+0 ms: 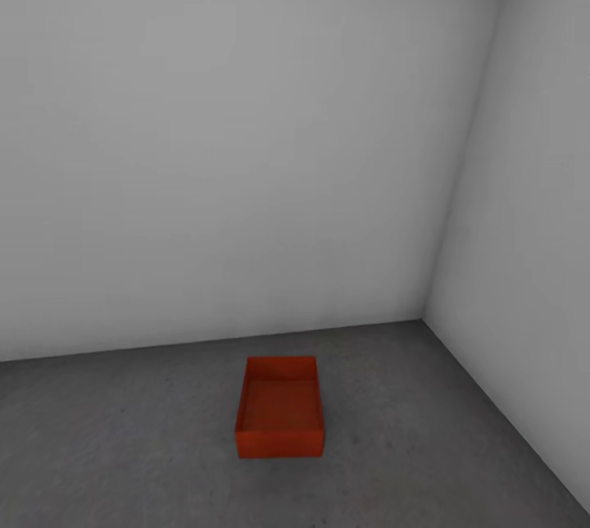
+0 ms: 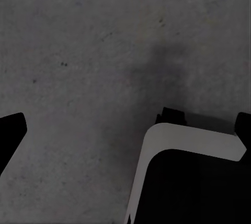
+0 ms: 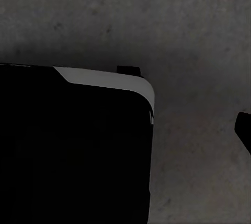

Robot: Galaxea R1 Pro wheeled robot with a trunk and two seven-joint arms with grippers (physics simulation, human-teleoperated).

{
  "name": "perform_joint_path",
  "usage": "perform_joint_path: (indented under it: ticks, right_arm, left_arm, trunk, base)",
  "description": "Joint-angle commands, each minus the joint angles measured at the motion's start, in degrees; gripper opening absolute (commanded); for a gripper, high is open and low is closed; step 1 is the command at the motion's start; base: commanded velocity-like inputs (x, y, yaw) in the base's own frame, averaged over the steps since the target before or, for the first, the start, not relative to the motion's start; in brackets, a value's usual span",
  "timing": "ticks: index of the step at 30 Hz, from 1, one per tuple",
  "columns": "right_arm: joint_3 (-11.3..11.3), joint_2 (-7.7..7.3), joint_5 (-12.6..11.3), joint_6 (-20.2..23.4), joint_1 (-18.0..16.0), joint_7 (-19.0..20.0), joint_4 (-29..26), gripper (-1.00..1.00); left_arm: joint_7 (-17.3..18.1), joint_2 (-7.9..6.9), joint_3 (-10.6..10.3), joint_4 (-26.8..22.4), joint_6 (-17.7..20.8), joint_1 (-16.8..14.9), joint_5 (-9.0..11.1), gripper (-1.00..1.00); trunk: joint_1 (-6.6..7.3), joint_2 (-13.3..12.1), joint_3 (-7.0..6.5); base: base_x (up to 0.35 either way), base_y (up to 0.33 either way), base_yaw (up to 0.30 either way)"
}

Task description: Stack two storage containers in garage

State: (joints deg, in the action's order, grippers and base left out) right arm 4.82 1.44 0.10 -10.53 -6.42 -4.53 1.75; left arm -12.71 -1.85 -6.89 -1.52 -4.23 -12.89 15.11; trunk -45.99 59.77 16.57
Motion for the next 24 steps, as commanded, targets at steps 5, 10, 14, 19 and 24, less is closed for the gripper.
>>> perform_joint_path:
  ticks: [5, 10, 14, 19, 24]
  right_arm:
    - [0.45, 0.01, 0.00, -0.28, -0.08, -0.30, 0.19, 1.00]
    - [0.45, -0.01, -0.20, -0.28, -0.08, -0.35, 0.19, 1.00]
    - [0.44, -0.03, -0.39, -0.28, -0.08, -0.38, 0.19, 1.00]
    - [0.45, -0.03, -0.50, -0.28, -0.08, -0.39, 0.19, 1.00]
    - [0.38, -0.03, -0.47, -0.28, -0.08, -0.39, 0.19, 1.00]
  left_arm:
    - [-0.12, 0.00, -0.49, 0.03, -0.15, -0.03, 0.54, 1.00]
    - [-0.12, 0.00, -0.49, 0.03, -0.15, -0.03, 0.54, 1.00]
    - [-0.12, 0.00, -0.49, 0.03, -0.15, -0.03, 0.54, 1.00]
    - [-0.12, 0.00, -0.49, 0.03, -0.16, -0.03, 0.54, 1.00]
    - [-0.12, 0.00, -0.49, 0.03, -0.14, -0.03, 0.54, 1.00]
  trunk:
    - [0.00, 0.04, -0.39]
    - [0.00, 0.04, -0.85]
    - [0.00, 0.04, -1.22]
    - [0.00, 0.04, -1.67]
    - [0.00, 0.04, -2.13]
  base:
    - [0.000, 0.000, 0.000]
    - [0.000, 0.000, 0.000]
    - [0.000, 0.000, 0.000]
    - [0.000, 0.000, 0.000]
    - [0.000, 0.000, 0.000]
